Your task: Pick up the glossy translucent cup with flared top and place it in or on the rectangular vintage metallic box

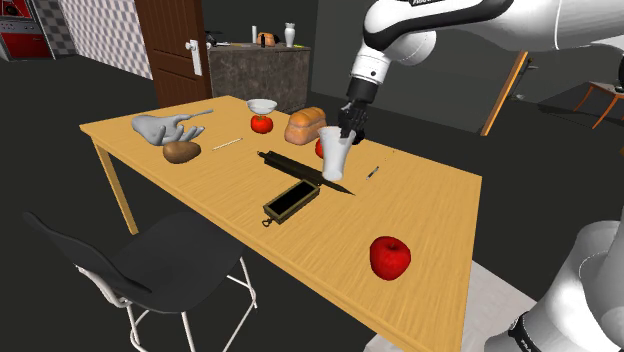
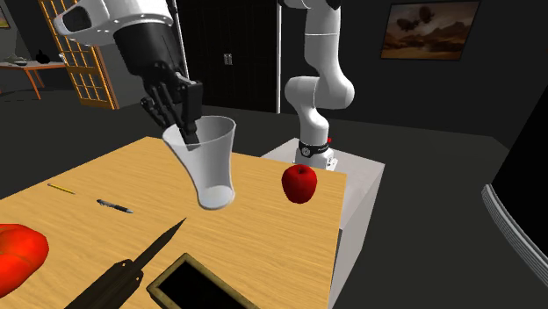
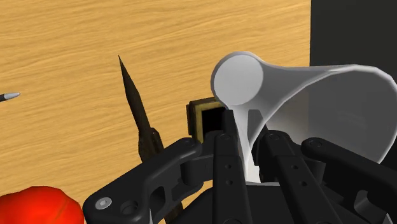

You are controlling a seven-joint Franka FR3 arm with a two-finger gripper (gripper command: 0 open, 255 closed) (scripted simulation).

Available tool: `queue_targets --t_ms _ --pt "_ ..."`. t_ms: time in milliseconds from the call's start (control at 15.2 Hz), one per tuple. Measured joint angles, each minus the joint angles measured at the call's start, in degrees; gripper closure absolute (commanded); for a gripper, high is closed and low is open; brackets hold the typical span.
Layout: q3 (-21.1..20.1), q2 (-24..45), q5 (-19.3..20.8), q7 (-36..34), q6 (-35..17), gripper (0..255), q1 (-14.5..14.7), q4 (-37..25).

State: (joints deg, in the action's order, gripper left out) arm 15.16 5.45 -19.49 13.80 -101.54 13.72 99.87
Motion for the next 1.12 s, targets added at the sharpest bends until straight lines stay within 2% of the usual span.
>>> queue_targets --t_ms 330,462,594,1122 --pt "-1.65 8.96 -1.90 -3.89 2.60 255 1.22 -12.41" --pt "-2.30 13.77 -2.69 -5.90 4.96 255 1.41 -20.03" --pt "-2.81 16.62 -3.12 -7.12 5.58 255 1.72 -23.83" --pt "-2.99 17.53 -3.57 -5.70 0.62 255 2.10 -19.54"
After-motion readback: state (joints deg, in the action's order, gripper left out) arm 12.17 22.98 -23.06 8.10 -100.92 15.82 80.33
